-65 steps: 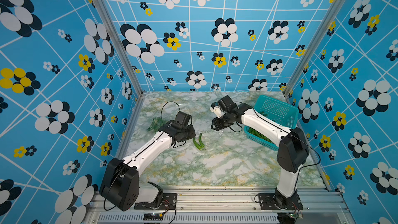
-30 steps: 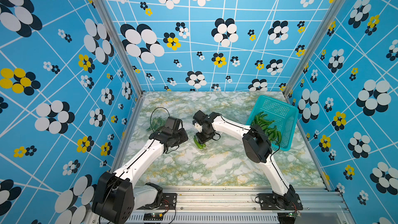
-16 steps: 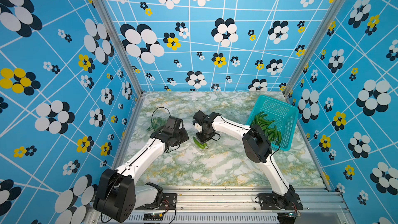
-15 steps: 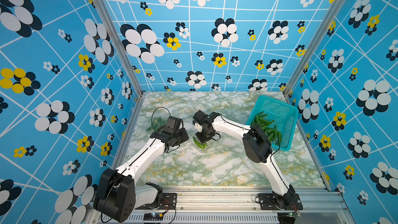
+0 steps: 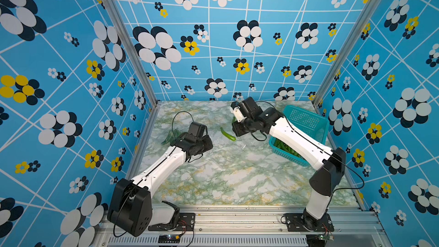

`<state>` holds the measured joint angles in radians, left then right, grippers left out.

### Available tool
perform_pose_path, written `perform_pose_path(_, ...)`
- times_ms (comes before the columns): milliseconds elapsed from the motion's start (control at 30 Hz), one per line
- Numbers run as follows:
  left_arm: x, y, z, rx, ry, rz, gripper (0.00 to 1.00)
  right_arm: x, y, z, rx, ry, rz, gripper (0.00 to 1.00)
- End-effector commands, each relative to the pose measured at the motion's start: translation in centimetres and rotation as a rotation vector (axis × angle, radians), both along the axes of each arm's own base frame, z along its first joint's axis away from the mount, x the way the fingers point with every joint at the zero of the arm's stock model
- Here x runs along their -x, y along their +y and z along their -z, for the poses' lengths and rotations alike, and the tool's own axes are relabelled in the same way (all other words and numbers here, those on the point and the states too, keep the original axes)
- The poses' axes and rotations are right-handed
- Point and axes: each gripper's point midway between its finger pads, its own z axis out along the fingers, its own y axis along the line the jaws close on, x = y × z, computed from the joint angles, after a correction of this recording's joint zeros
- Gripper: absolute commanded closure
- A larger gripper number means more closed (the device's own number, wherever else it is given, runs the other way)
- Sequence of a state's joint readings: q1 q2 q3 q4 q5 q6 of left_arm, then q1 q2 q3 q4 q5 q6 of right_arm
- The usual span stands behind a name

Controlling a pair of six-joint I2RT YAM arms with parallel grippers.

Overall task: Take small green peppers out of containers
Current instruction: Pick up the green pepper from the packing box, then place the green pepper in the basket.

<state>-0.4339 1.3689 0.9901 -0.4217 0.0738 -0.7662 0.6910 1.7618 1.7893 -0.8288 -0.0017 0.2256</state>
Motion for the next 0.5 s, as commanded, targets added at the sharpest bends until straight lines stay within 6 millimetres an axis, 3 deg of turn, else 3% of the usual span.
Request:
perform_pose_path(0, -1.3, -2.6, -1.2, -0.023, -0.03, 0.05, 0.64, -1.7, -6.3, -1.0, 0.033, -0.063, 0.189, 1.0)
perform_pose_path(133, -2.4, -7.6, -2.4, -0.013, -0.054, 0.145, 0.64, -2.0, -14.2, -1.7, 0.023, -0.106, 0.387, 1.0)
perform_pose_path(267, -3.1, -14.2, -3.3, 0.031, -0.066, 0.27, 0.64, -1.1, -22.1, -1.5, 0.028, -0.114, 0.575, 0.99)
perform_pose_path(367, -3.2, -19.5, -3.7, 0.07, -0.066, 0.364, 0.64, 0.2, -26.5, 0.0, 0.054, -0.069, 0.677, 0.98)
perform_pose_path(467, -2.9, -24.2, -3.0, 0.093, -0.041, 0.456, 0.64, 1.2, -30.0, 3.0, 0.086, -0.001, 0.768, 0.98)
